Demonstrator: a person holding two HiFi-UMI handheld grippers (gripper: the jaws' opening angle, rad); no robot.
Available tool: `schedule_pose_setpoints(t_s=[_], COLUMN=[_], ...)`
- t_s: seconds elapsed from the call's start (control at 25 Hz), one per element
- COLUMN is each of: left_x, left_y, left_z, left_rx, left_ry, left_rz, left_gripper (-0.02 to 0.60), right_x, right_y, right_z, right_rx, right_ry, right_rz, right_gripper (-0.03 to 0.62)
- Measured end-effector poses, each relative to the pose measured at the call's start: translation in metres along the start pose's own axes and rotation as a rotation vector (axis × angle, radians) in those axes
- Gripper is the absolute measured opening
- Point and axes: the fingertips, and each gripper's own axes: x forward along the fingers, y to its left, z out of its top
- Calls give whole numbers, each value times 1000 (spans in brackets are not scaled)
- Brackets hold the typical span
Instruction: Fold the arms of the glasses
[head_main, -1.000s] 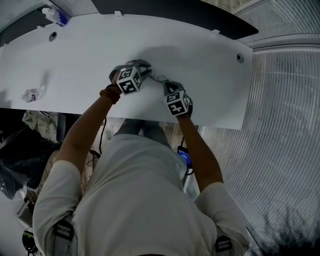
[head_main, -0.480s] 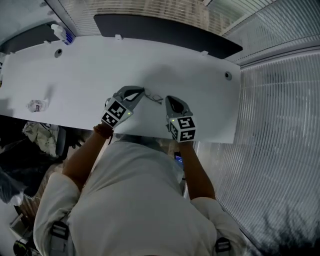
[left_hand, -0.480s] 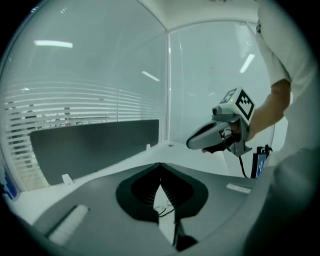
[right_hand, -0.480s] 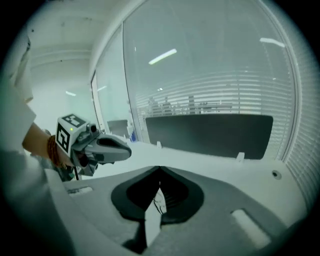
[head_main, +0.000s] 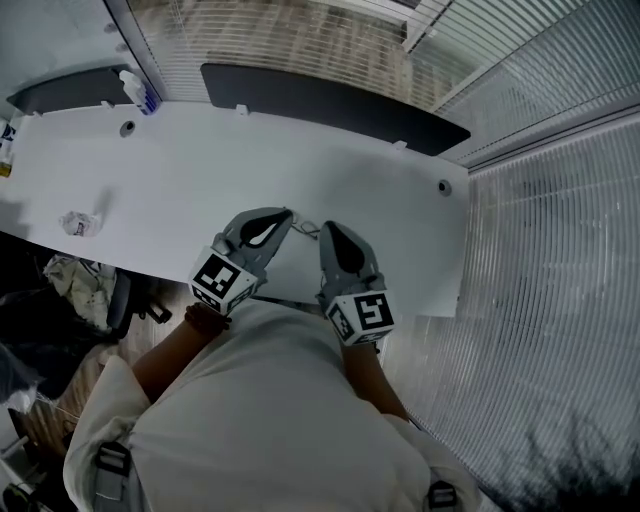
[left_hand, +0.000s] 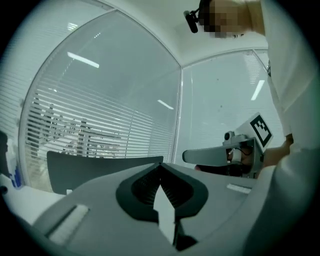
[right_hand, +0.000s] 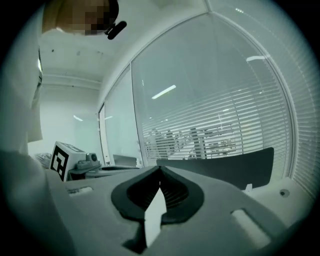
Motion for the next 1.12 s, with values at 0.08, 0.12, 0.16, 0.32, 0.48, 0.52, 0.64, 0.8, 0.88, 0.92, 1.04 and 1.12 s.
schedule_pose_setpoints(t_s=[0.08,0.12,0.16,0.32,0.48,0.52,0.64,0.8,0.88,0.92,1.04,1.12], left_x=[2,3,4,6,7,8,8,10,11,11,12,12], left_y=[-4,-6,-7,-13,-14,-14,-12,-13,-13,-13,-14,-15], left_z=[7,8,9,13,9,8,9,10,9,8,8,9], left_rx=[14,19,19,0,7,9,18,25,29,33,21,10], left_ry=[-24,-30,-35,-42,-33,-33,-35,-28,-30,-32,-31,-29], left_rz=[13,16,15,3,0,1,5,6,11,13,14,14], left_gripper=[3,3,3,3,3,3,3,3,3,3,3,3], right_x=[1,1,2,-2,-5,-5,-6,-9,-11,-11,-11,-11], right_y=[2,2,1,1,-3,-4,-7,-10,-11,-11,-12,-12], right_z=[5,7,8,16,14,11,10,17,14,14,13,13], right_rx=[-1,-9,-17,-40,-20,-18,-19,-12,-14,-14,-24,-26], right_ry=[-18,-24,-32,-60,-62,-59,-55,-67,-70,-71,-71,-66], right_rz=[6,7,6,8,-1,-2,-11,-14,-11,-11,-14,-16], right_gripper=[0,0,0,-2,-2,-2,-2,-2,-2,-2,-2,-2])
